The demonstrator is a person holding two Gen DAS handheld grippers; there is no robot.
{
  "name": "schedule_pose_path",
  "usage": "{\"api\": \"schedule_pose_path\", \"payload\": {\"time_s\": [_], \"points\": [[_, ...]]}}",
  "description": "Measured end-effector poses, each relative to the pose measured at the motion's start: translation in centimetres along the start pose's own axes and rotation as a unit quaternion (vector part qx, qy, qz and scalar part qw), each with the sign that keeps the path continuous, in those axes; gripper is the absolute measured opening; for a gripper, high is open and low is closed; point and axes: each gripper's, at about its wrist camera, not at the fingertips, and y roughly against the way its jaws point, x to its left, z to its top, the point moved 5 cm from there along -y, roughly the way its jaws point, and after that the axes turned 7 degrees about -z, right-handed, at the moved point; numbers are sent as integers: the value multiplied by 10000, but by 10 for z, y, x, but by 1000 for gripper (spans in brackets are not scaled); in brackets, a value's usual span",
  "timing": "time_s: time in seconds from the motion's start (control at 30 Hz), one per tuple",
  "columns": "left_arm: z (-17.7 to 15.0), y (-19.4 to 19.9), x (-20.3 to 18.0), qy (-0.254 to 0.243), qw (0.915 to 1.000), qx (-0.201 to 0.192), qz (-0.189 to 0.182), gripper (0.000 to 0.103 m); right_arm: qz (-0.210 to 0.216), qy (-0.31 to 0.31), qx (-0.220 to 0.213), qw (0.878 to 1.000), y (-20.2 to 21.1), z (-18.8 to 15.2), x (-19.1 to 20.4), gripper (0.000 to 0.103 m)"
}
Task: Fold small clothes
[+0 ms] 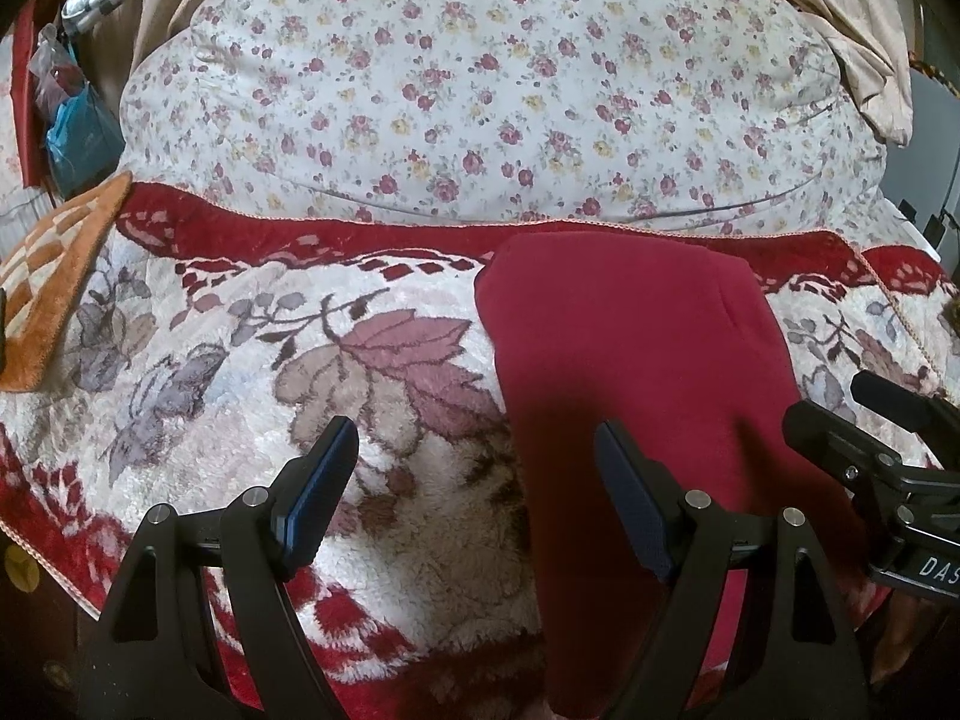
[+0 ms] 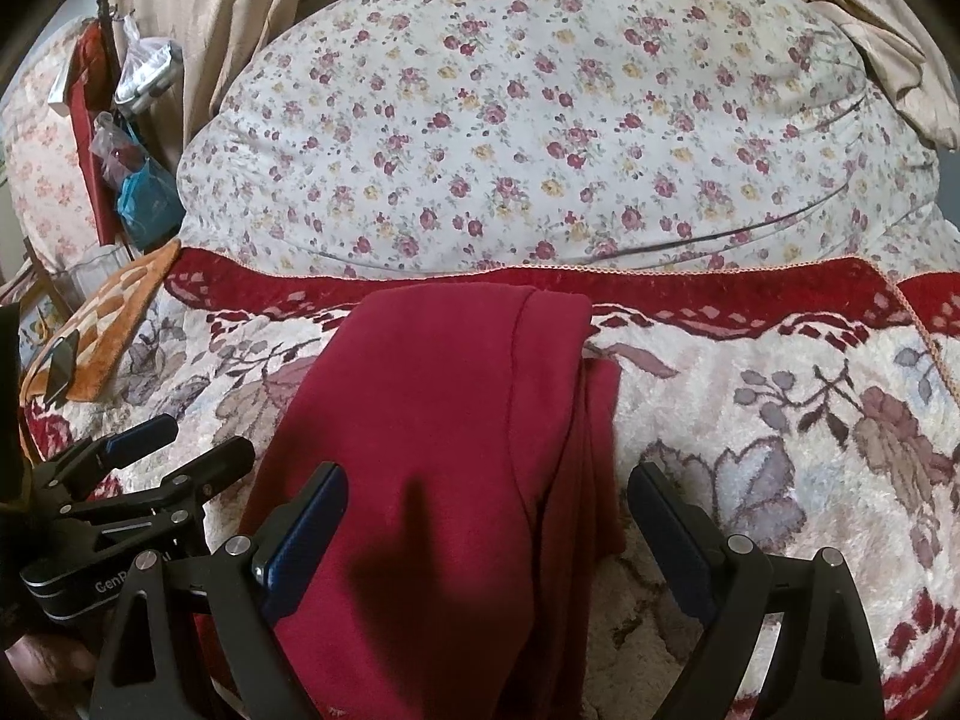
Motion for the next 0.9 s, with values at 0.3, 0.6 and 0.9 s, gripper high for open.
{"api": "schedule_pose_path", "payload": {"time_s": [0.3,0.6,0.9], "points": [[-1,-2,-1,7,10000,11,6,81,-7,-6,42,10000,-4,-1,3,93],[-2,-6,0,-20,10000,45,3,81,-23,-19,111,9999,-8,-4,7,93],[-2,-9,2,23,10000,92,-1,81,-13,23,181,9998,-13,-5,9,93]]}}
